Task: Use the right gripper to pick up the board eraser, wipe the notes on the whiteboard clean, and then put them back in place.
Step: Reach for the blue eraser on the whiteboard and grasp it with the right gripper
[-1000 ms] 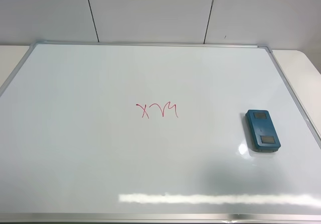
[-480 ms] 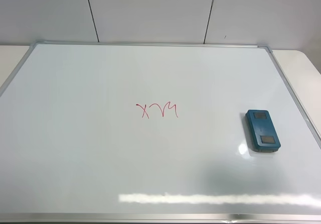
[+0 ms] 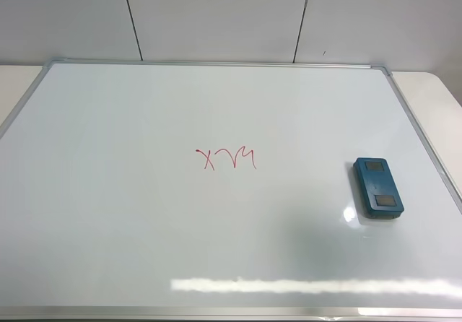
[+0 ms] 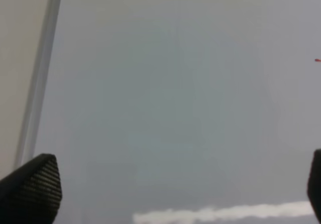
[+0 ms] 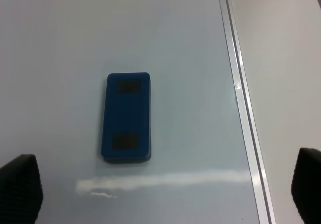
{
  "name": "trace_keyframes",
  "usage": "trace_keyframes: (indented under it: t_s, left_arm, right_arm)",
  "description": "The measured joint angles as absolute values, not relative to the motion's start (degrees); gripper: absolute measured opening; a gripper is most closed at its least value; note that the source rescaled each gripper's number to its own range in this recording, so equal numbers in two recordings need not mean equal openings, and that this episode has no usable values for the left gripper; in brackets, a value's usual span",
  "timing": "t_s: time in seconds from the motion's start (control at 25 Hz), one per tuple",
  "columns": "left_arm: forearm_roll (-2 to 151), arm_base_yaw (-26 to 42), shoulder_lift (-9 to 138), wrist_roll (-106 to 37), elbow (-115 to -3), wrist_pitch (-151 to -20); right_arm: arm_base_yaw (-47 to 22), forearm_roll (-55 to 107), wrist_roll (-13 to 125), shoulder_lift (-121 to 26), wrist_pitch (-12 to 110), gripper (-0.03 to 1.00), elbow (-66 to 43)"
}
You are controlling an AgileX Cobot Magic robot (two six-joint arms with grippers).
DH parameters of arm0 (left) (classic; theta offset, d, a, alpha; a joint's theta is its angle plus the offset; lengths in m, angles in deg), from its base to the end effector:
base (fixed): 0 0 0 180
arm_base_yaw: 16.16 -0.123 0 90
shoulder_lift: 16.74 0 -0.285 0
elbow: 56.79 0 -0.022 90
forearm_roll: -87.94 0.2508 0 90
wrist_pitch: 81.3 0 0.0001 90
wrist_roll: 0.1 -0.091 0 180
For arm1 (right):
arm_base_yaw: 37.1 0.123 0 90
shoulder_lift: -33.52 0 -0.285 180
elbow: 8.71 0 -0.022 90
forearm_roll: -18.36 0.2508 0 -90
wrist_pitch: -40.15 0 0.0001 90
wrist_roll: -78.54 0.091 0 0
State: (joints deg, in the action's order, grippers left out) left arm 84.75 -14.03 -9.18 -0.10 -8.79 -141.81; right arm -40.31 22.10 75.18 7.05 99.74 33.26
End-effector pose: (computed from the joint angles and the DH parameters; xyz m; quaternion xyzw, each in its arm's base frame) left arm -0.0067 -0.0042 0.2805 0.0170 0.8479 -0.0376 0.5286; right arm 0.0418 0.0028 0.3067 0.0013 0.8984 0.0074 0.4390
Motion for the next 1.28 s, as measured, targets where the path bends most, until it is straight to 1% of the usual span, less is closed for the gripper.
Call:
trace_keyframes:
  t_s: [0.48,0.92,1.04,1.28]
  left_arm:
    - [84.75,-14.03,-9.18,-0.1,-8.79,-141.81]
    - [84.75,-14.03,-9.18,-0.1,-8.79,-141.81]
    - [84.75,-14.03,-9.18,-0.1,-8.79,-141.81]
    - [84.75,-14.03,-9.18,-0.1,-8.79,-141.81]
  right_arm:
    - [-40.31,22.14,79.09,-19.88,98.81,1.0,21.76]
    - [-40.16,23.74,82.76,-36.97,97.99,1.0,20.15]
    - [-38.34,23.74,83.09,-41.05,96.22,1.0,20.1]
    - [-31.92,23.79,84.76,-49.25,91.2,1.0,20.1]
